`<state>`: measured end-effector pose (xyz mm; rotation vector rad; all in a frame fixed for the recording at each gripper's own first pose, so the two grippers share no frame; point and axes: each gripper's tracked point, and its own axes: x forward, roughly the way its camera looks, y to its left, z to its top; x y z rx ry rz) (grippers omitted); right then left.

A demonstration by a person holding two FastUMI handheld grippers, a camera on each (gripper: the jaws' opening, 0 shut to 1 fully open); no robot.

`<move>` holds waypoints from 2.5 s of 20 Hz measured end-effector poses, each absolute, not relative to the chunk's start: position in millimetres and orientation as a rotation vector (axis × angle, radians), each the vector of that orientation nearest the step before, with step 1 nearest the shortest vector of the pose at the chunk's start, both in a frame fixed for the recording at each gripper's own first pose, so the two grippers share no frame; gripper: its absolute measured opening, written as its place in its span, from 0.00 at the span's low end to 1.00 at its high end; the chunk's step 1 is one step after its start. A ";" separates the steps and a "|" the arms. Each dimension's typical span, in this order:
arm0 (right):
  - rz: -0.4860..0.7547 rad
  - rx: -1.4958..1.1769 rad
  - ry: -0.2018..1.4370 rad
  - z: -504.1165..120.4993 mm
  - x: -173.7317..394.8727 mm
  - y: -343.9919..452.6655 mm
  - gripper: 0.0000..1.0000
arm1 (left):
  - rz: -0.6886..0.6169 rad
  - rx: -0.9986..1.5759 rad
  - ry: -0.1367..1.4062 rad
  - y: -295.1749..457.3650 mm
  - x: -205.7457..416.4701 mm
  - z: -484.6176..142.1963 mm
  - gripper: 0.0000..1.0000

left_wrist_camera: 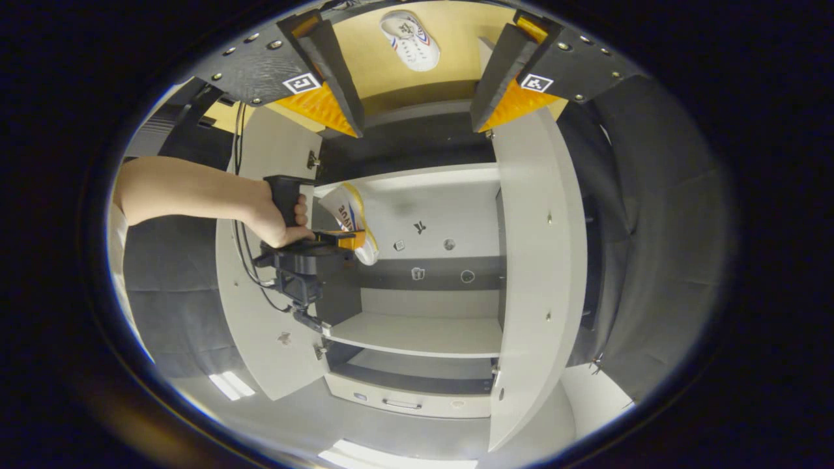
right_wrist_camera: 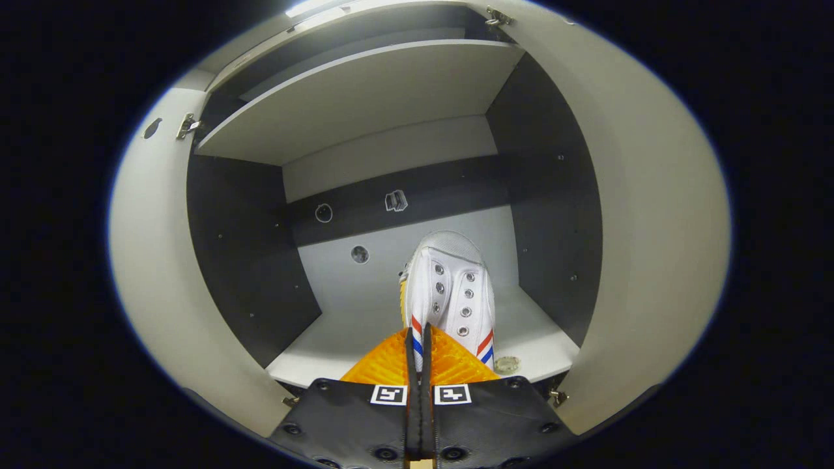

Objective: Grab one shoe with the right hand and put it into the shoe cabinet, grab the other shoe with the left hand and put it into the shoe cabinet; then close the right door with the right hand and the left door with the left hand.

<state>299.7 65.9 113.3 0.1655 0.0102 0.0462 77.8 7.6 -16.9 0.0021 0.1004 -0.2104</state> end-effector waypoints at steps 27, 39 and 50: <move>0.088 0.191 0.033 96.7 435.2 62.1 0.50 | 0.250 -0.069 0.272 1.5 44.7 -51.9 0.94; 0.170 0.120 0.016 61.8 310.3 81.0 0.98 | 0.187 -0.080 0.325 -4.1 34.4 -85.9 0.92; 0.114 -0.027 0.192 -40.2 190.8 65.8 0.98 | 0.018 0.014 0.475 19.8 35.4 -206.2 0.92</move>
